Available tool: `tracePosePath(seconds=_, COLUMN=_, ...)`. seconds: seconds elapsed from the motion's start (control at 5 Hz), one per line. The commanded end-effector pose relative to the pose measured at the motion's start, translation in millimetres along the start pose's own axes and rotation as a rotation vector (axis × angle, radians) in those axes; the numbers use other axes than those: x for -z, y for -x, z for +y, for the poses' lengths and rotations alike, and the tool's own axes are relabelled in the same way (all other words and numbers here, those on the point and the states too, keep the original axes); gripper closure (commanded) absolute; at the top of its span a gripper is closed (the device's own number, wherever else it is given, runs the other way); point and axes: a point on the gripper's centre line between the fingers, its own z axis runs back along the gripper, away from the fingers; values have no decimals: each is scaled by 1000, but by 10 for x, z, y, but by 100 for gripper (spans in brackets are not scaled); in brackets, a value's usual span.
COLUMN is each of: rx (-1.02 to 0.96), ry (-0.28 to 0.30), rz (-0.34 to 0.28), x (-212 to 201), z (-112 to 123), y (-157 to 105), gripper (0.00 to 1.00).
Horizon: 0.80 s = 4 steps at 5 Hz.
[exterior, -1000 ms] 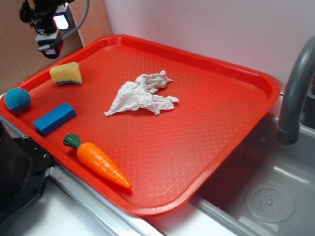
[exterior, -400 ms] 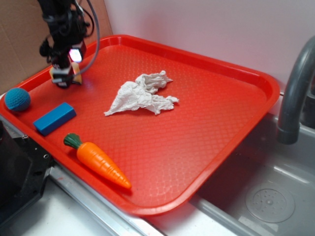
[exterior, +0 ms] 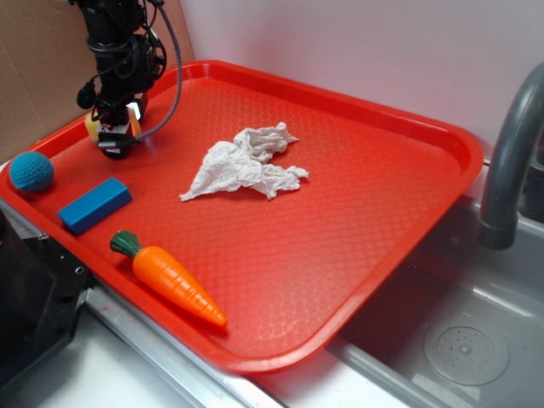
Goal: Grab the green sponge.
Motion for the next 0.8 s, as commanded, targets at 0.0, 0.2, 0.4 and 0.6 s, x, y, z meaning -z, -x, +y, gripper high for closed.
tracePosePath(seconds=0.0, rx=-323, ry=-57, rz=57, x=-1074, z=-128, y=-81, gripper=100)
tracePosePath(seconds=0.2, rx=-450, ry=32, rz=19, x=-1542, z=-253, y=-59, gripper=100)
tracePosePath(seconds=0.4, rx=-547, ry=111, rz=-21, x=-1822, z=-326, y=-132, gripper=100)
tracePosePath(seconds=0.6, rx=-795, ry=101, rz=38, x=-1901, z=-216, y=-121, gripper=100)
